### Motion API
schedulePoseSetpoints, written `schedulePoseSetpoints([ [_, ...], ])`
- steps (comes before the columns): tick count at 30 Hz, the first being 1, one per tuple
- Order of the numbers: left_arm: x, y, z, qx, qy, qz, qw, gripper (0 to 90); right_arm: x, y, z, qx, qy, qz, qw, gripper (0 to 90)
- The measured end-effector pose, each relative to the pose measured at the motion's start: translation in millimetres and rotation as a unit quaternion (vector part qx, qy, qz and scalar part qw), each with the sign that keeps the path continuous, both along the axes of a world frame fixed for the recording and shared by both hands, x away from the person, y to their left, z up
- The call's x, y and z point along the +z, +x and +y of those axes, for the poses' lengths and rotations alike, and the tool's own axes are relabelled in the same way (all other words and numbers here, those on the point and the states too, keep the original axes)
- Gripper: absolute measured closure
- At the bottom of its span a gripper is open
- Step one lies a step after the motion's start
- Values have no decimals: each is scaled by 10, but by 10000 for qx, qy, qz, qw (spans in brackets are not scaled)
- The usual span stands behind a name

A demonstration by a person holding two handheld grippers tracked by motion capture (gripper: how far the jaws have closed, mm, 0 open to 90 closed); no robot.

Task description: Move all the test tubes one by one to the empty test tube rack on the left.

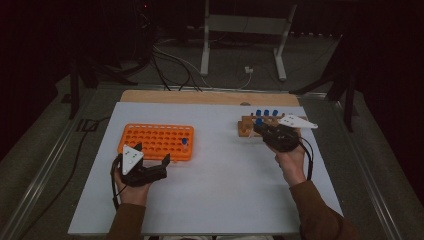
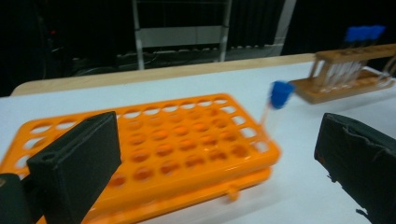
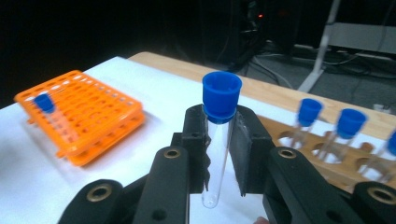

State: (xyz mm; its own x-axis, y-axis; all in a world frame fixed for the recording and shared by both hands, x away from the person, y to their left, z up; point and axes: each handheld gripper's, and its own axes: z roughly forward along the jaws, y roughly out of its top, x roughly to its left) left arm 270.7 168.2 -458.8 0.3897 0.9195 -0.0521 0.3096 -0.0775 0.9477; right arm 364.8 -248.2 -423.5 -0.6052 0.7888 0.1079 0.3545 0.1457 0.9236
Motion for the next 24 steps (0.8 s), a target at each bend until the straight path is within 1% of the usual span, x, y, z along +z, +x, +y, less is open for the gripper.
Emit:
schedulePoseSetpoints([
  [1, 17, -6, -45, -73, -28, 3, 10000, 14, -1, -13, 17, 37, 6, 14, 10000, 768],
  [5, 85, -36, -238, -391, 8, 16, 9992, 15, -17, -67, 84, 190, -19, 75, 9998, 767],
  [8, 119, -58, -392, -686, -33, 58, 9976, 16, -45, -109, 123, 287, -2, 119, 9995, 767],
  [10, 133, -63, -499, -940, -76, 124, 9955, 16, -74, -132, 145, 331, 59, 158, 9993, 766],
  [14, 148, -74, -727, -1336, -31, 163, 9909, 16, -120, -161, 195, 416, 167, 205, 9988, 767],
  [16, 139, -72, -841, -1514, 31, 200, 9883, 17, -132, -174, 230, 475, 158, 236, 9985, 767],
  [18, 112, -73, -941, -1698, 13, 262, 9851, 31, -142, -195, 263, 546, 123, 248, 9981, 767],
  [21, 55, -64, -1073, -1864, 7, 349, 9819, 44, -143, -231, 299, 663, 131, 263, 9974, 766],
  [24, 9, -30, -1173, -1961, 110, 429, 9796, 55, -135, -268, 341, 776, 172, 269, 9965, 766],
])
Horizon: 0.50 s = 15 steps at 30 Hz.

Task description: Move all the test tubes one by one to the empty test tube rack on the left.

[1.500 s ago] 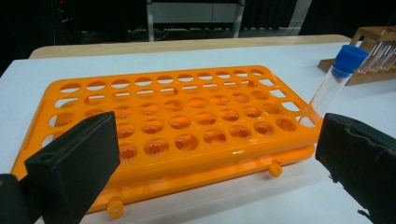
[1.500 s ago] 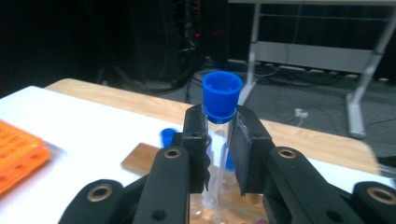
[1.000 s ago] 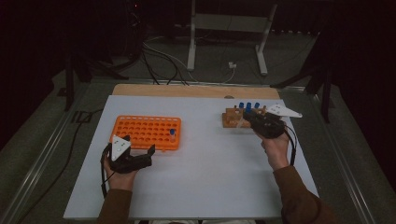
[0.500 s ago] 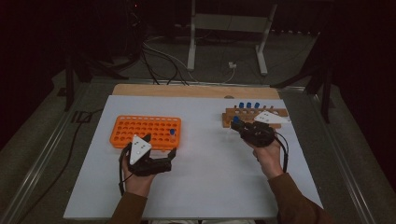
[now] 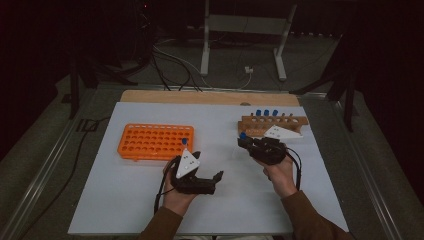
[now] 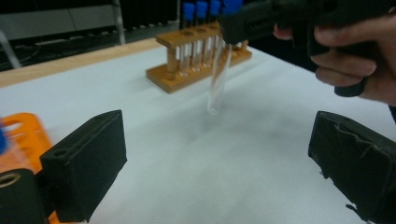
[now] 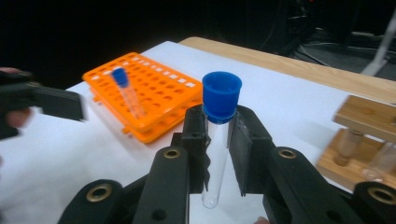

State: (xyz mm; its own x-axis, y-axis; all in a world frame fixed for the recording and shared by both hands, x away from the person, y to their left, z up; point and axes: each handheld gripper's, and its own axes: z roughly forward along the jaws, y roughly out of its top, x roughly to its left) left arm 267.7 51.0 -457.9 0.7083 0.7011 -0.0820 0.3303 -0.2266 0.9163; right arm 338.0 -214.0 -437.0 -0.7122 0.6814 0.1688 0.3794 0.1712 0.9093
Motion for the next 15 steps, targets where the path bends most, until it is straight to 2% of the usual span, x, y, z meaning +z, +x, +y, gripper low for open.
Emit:
schedulePoseSetpoints([
  [6, -71, 113, -129, -170, 13, 145, 9997, 166, 5, -85, 120, 267, -24, 18, 9996, 766],
  [9, -87, 165, -186, -213, 18, 287, 9994, 197, -17, -113, 186, 352, -76, 18, 9994, 765],
  [12, -108, 205, -226, -162, 35, 362, 9992, 232, -46, -138, 251, 451, -97, 46, 9989, 765],
  [15, -123, 213, -234, -35, 150, 373, 9992, 320, -47, -175, 308, 557, -109, 25, 9984, 765],
])
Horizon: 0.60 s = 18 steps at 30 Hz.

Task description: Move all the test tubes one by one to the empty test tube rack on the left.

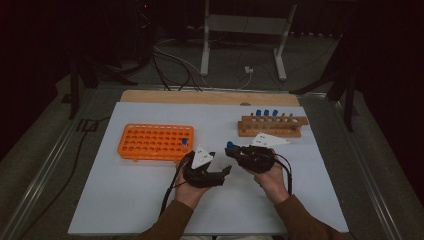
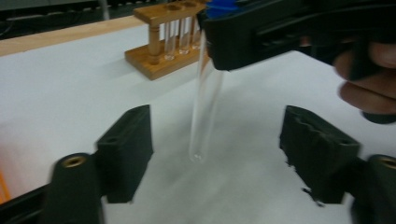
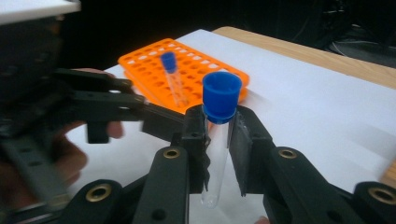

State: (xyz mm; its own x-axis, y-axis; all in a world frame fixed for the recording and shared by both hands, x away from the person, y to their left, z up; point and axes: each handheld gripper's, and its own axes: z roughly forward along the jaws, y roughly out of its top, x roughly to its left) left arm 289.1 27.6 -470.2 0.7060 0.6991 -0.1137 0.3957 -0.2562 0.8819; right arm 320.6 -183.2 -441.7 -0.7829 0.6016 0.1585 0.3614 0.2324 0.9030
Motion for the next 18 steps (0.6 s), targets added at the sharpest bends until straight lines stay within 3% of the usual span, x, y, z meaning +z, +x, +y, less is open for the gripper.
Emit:
schedulePoseSetpoints([
  [8, -10, -27, 16, -52, 26, -147, 9999, 629, 6, -100, 148, 225, -27, -48, 9997, 765],
  [18, -17, -22, 78, -91, -24, -222, 9997, 767, -29, -111, 184, 263, -45, 28, 9996, 765],
])
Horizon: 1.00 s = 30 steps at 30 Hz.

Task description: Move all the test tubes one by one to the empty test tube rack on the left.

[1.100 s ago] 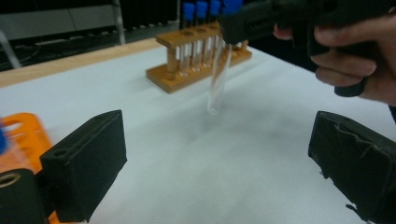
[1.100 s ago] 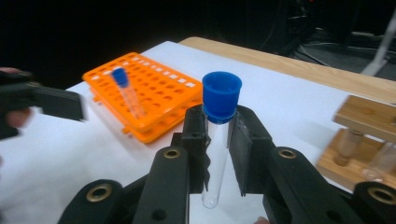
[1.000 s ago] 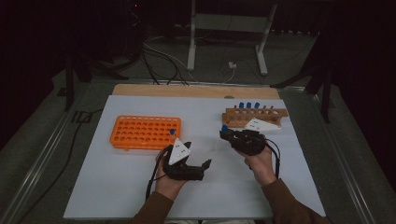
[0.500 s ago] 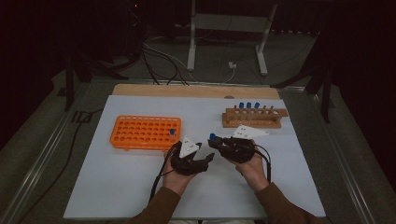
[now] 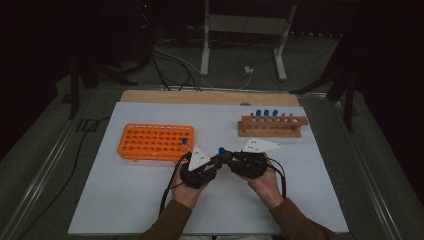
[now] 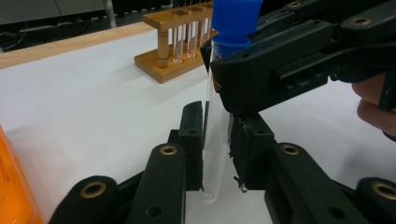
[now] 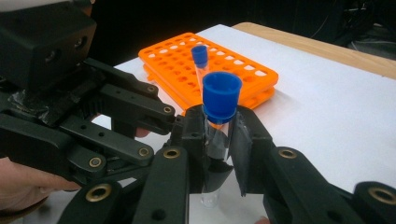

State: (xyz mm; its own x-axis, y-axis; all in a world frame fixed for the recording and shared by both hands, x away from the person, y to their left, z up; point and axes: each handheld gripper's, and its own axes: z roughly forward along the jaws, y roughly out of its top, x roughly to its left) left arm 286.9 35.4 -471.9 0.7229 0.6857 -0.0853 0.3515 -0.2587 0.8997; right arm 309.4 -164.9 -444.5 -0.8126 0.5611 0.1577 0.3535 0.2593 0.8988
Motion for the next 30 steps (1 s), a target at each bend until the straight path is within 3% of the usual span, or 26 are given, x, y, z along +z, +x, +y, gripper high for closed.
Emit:
schedulePoseSetpoints([
  [4, -10, -2, 2, -15, 46, 2, 10000, 778, -11, 6, -6, 62, 19, 31, 10000, 742],
  [10, -21, -5, 72, 71, 110, 21, 9999, 781, 51, 51, -146, 112, 484, 100, 9987, 479],
  [13, -24, -10, 134, 122, 129, 21, 9998, 782, 71, 94, -221, 181, 641, 321, 9973, 355],
  [18, -37, -29, 301, 191, 140, 12, 9997, 782, 67, 121, -280, -63, 415, 339, 9985, 154],
  [25, 26, -13, 595, 532, -5, -102, 9985, 782, 104, 134, -398, -357, 142, 20, 9993, 55],
  [30, 64, -14, 775, 785, -44, -213, 9967, 780, 144, 157, -565, -599, 255, -50, 9979, 13],
])
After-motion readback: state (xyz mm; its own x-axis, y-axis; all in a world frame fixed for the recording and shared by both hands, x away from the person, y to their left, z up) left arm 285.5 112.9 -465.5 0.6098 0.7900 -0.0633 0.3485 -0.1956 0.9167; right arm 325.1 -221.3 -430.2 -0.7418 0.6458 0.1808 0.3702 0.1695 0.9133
